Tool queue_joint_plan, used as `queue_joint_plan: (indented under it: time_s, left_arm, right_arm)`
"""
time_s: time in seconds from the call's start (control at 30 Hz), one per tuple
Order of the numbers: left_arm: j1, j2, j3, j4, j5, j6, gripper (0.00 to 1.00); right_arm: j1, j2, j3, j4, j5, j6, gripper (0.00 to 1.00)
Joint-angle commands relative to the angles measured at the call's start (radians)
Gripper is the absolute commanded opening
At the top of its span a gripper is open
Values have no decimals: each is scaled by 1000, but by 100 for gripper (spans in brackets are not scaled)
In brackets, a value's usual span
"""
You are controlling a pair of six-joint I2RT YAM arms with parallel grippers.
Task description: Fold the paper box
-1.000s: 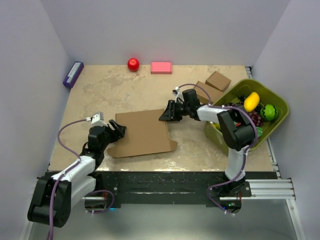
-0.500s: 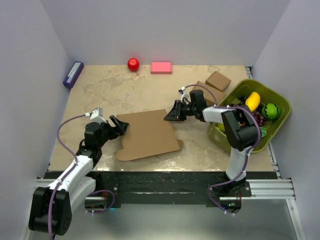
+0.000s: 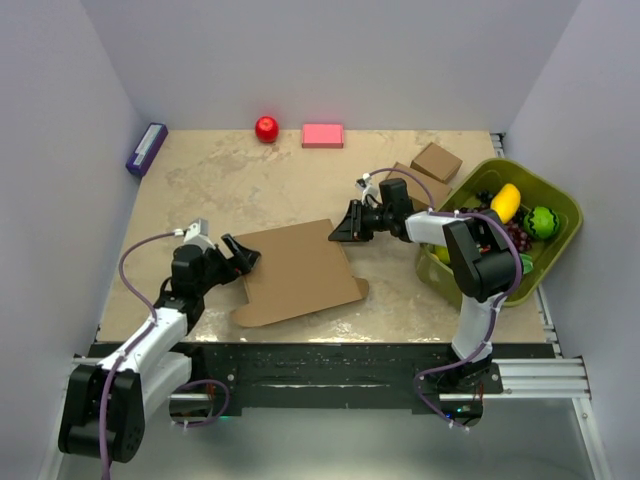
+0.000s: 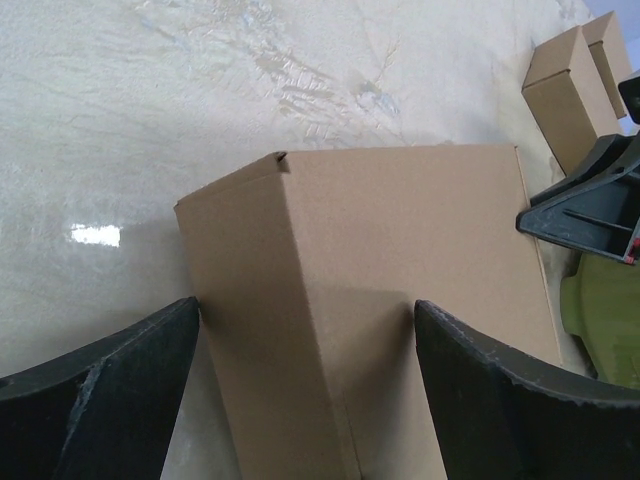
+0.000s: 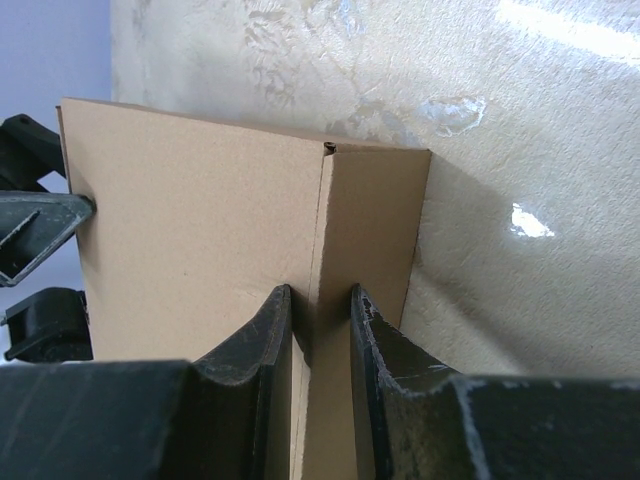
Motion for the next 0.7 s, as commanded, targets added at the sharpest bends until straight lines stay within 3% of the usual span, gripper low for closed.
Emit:
queue_joint_plan:
  time_s: [0.0,0.13,0.4,0.67]
  left_arm:
    - [1,-24,-23,-14,6,-46,93]
    - [1,-38,-29,-43,-27,-54,94]
    - [1,-23,-75,14,49,-92,95]
    - [-1,6,-133,239,198,-176,90]
  right_arm:
    - [-20,67,-51,-221,181,-70,8]
    - [-21,68,-49,-222,187,-70,7]
    - [-21,67,-48,-224,190,-70,6]
    - [-20,64,-43,-225,198,-67,5]
